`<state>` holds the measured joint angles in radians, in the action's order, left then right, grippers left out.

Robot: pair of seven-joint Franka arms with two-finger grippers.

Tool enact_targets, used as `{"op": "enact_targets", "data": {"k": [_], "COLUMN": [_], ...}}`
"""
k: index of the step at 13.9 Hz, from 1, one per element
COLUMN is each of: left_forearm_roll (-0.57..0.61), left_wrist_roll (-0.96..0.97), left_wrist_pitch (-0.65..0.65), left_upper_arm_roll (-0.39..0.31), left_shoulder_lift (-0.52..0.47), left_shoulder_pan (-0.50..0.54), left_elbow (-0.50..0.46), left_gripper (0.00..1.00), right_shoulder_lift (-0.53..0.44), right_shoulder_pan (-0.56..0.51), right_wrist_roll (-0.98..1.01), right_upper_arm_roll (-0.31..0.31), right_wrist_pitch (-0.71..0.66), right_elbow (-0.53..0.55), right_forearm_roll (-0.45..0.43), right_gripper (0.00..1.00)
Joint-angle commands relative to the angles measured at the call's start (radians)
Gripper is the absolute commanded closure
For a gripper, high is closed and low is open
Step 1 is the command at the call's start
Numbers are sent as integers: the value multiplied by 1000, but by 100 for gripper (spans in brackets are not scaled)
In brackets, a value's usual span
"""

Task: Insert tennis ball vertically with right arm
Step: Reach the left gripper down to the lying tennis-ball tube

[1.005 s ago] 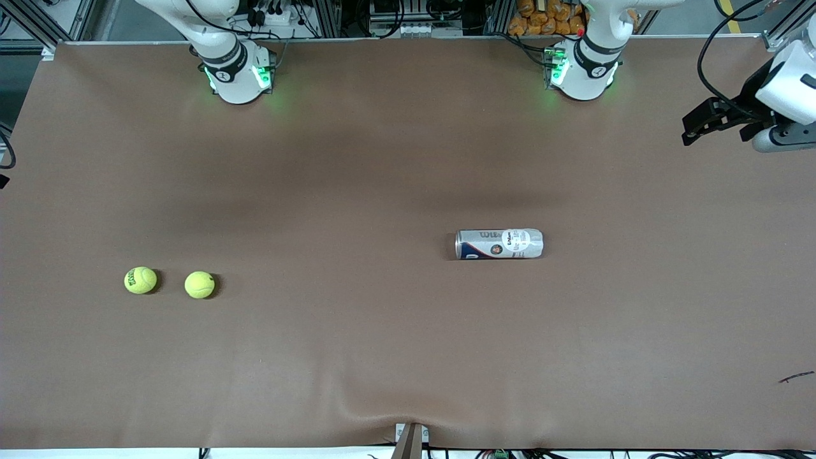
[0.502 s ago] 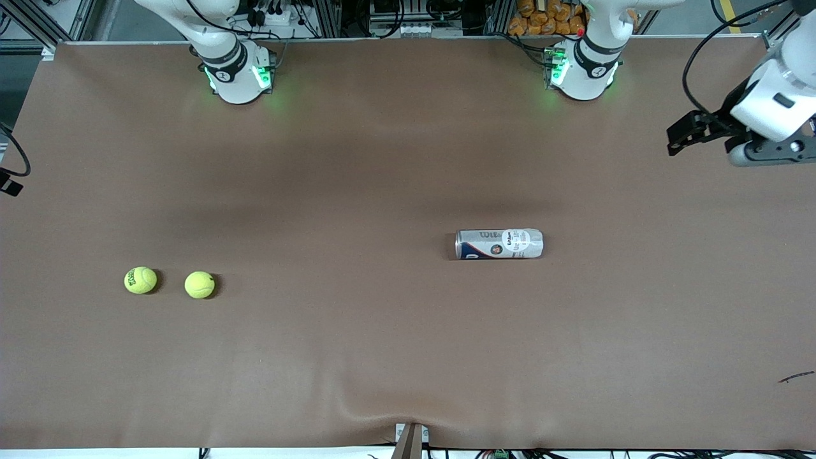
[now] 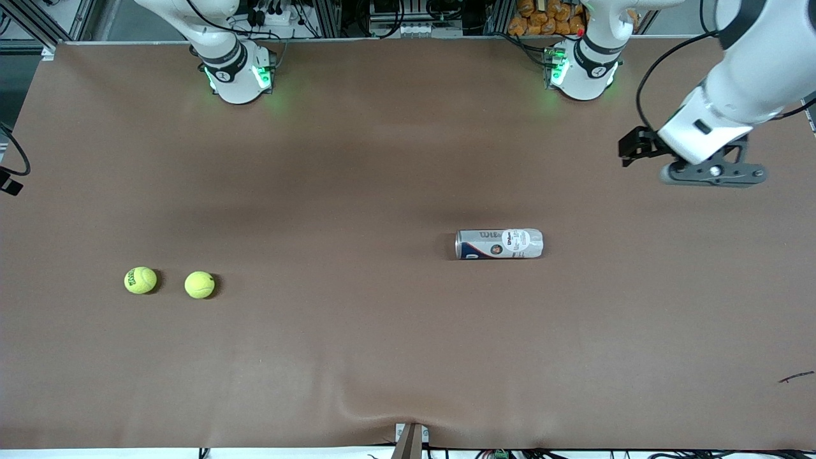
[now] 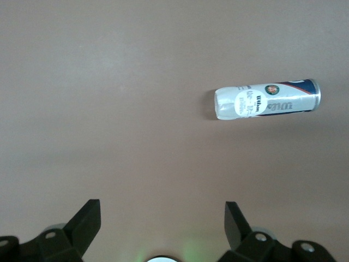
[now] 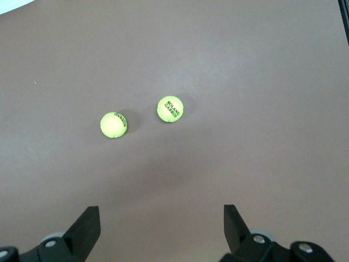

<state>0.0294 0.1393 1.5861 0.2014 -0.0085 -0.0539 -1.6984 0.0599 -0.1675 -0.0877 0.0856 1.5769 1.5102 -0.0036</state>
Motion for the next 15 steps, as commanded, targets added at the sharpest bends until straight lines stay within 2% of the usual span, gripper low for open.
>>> {"op": "enact_targets", "data": {"k": [1,3,8,12,15], "left_forearm_roll": [75,144,185,328,467], "left_wrist_roll": [-20,-20,-96,-265,-371], "left_wrist_pitch": [38,48,118,199,206], "left_upper_arm_roll": [79,153,263,273,273], "left_shoulder_lift": [53,93,260,389,459], "left_shoulder_pan": [2,2,-6,-78,-161], "left_elbow": [20,16,26,31,31], "left_gripper": [0,0,0,0,0], "right_shoulder_lift": [-8,-6,3,12,44], "right_shoulder_pan": [11,22,19,51,53], "right_wrist_roll": [-17,-17,-17,-17,-15], "right_upper_arm_roll": [-3,-3,-3,-3,-3], "right_wrist_pitch": [-15,-17,-15,-17,-6], "right_elbow": [-8,-7,-5,-1,-2], "right_forearm_roll": [-4,-3,-1,2,1], "right_gripper": [0,0,0,0,0]}}
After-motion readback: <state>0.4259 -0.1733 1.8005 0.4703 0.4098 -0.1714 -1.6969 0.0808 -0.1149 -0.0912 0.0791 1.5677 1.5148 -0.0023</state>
